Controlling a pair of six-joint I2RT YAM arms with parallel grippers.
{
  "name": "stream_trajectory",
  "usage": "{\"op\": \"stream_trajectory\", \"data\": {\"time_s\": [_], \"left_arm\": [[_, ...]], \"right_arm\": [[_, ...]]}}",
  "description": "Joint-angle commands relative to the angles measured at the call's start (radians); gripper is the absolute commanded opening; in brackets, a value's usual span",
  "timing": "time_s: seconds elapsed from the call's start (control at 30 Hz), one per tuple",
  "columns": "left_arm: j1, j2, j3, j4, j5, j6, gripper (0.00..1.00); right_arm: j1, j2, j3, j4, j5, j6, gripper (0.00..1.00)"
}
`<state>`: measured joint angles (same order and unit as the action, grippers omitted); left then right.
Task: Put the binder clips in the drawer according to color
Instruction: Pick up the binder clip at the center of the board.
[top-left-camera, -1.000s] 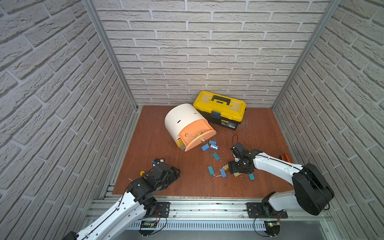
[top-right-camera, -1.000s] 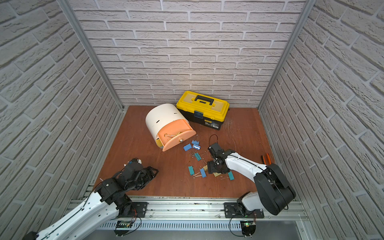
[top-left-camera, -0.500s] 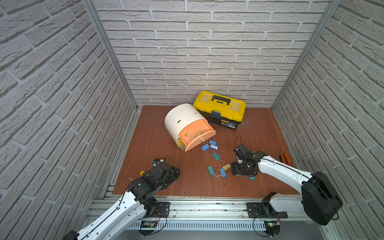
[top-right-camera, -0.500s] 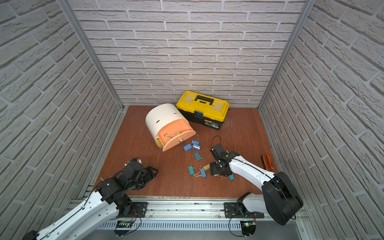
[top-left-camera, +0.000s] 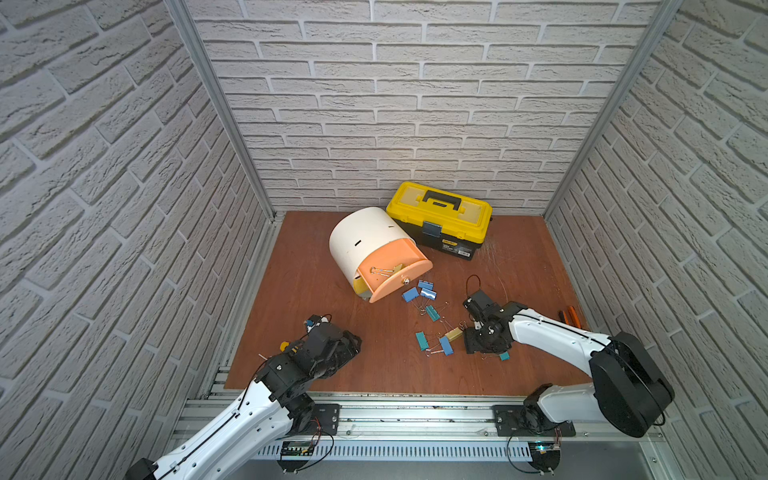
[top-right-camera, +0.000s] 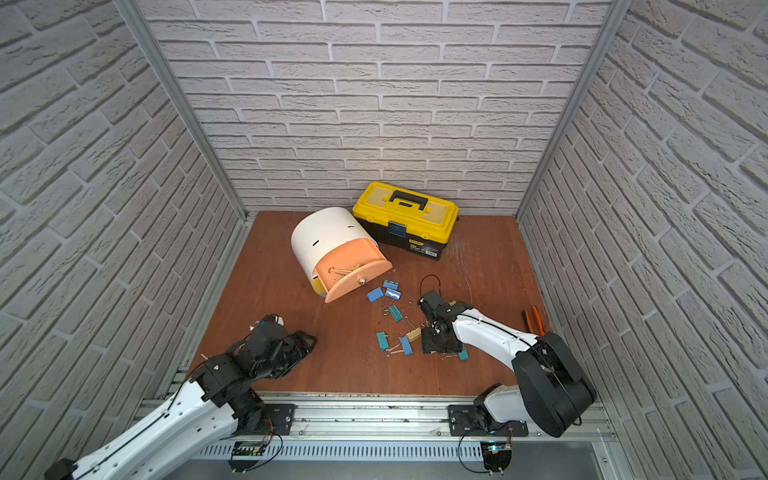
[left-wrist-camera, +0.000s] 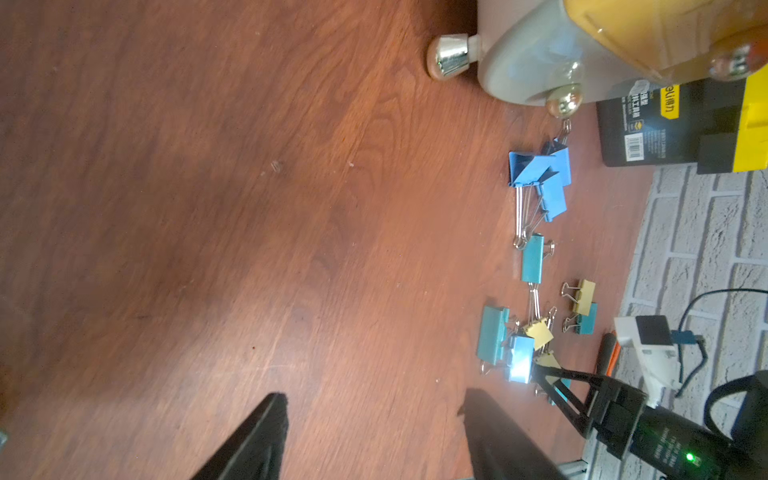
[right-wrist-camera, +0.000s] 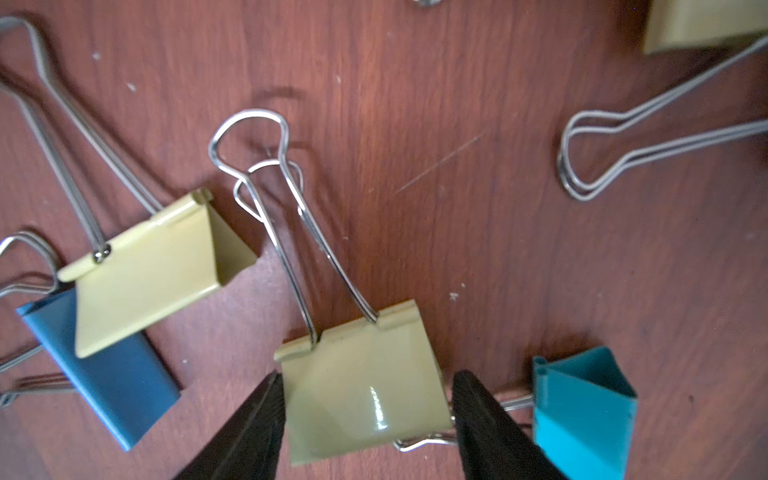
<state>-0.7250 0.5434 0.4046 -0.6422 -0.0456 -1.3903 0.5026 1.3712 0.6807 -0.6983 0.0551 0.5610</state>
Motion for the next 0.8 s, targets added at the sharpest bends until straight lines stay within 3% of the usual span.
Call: {"op": "stream_trajectory", "data": {"time_s": [0.0,0.17,0.5,0.77], "left_arm": [[-0.006,0.000,0.023,0.026,-0.022,-0.001,0.72],[-0.005,0.002,0.041,0.020,-0.029,0.001,0.72],[0.005,-0.006,0.154,-0.057,-0.093,0.045,0.73],[0.131,0.109,0.350,-0.101,-0.011,0.209,0.74]], "right_arm": [[0.008,0.008,0.026,0.000,0.007,-0.011,0.59],[0.009,-0.021,0.047,-0.030,0.018,-0.016,0.50],[0.006,-0.095,0.163,-0.138,0.067,-0.054,0.45],[-0.012,-0.104,0.353,-0.211,0.083,-0.111,0.44]]}}
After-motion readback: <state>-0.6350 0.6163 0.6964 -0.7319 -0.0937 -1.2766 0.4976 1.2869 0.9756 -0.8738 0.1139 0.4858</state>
